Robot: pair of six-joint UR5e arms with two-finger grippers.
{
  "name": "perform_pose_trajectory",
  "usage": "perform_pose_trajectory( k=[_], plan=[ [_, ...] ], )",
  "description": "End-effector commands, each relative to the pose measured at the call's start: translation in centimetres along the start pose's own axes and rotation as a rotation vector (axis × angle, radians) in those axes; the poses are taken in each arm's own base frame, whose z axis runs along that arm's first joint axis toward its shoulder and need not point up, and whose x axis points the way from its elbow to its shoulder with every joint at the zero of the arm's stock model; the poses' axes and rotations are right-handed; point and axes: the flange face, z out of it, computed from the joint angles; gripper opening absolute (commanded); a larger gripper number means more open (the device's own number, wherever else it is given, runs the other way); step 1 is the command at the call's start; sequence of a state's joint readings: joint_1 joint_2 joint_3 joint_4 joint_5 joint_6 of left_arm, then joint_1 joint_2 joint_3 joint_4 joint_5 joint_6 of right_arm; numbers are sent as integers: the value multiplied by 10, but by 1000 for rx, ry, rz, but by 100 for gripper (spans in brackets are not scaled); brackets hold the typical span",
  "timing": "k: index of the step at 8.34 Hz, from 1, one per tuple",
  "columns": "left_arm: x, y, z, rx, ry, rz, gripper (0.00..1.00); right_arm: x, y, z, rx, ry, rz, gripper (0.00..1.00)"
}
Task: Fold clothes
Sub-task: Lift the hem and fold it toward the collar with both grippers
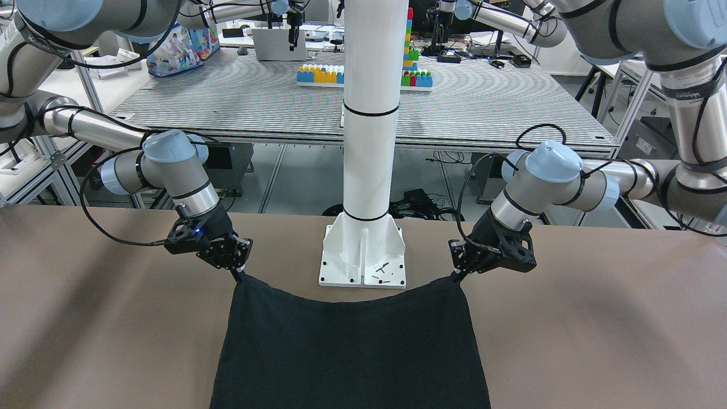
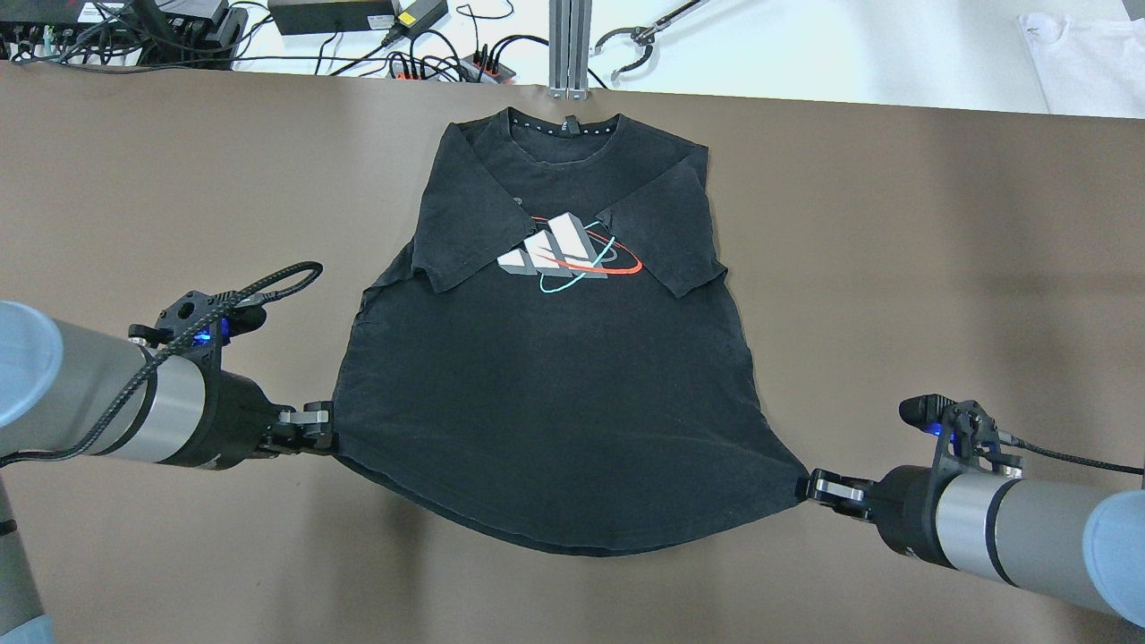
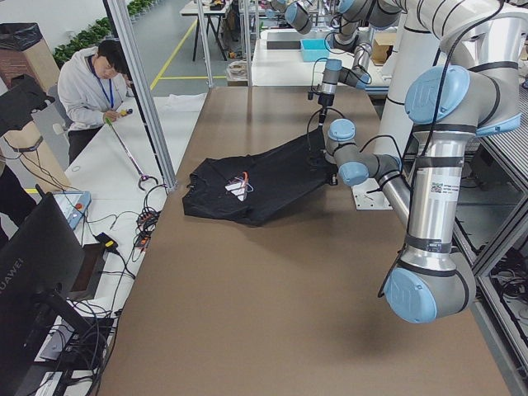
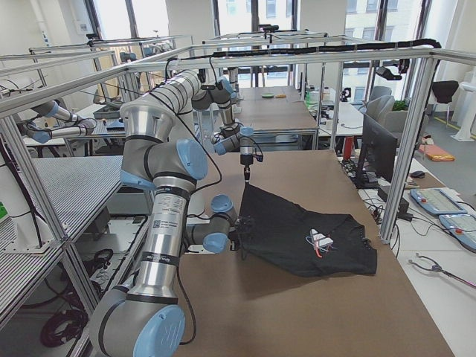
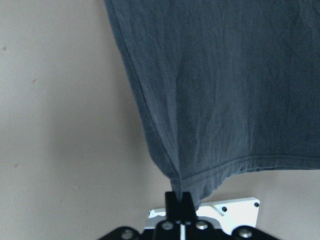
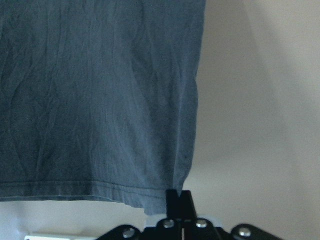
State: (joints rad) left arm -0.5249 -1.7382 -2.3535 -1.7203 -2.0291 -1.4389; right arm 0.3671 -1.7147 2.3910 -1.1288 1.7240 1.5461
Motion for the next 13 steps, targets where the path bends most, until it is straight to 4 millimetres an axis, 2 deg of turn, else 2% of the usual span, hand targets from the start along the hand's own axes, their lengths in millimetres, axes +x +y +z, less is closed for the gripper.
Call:
perform_pose_trajectory(
  k=[1,3,5,6,7,9,10,11,12,13],
  plan=[
    [-10,49,-5,-103,-4,44,0,-27,67,-32,-158,43,-79,0],
    [-11,66,-32,-126,27,61,0,-30,76,-36,-182,32,-92,0],
    [-11,56,-22,-109,13,50,0,-26,69,-26,-125,72,-90,0],
    [-7,33,-15,-65,11,28,0,-23,65,-16,-102,107,-86,0],
    [1,4,-7,-16,9,3,0,-25,49,-1,-59,118,-62,0],
    [7,-51,5,62,-11,-38,0,-50,4,52,19,132,-66,0],
    [7,-76,3,103,-21,2,0,-66,-27,61,69,136,-98,0],
    [6,-102,6,135,-43,19,0,-71,-50,56,99,158,-111,0],
    [16,-136,7,173,-48,-1,0,-71,-69,46,122,164,-133,0],
    [21,-173,1,216,-57,-31,0,-61,-98,37,166,186,-138,0]
  ],
)
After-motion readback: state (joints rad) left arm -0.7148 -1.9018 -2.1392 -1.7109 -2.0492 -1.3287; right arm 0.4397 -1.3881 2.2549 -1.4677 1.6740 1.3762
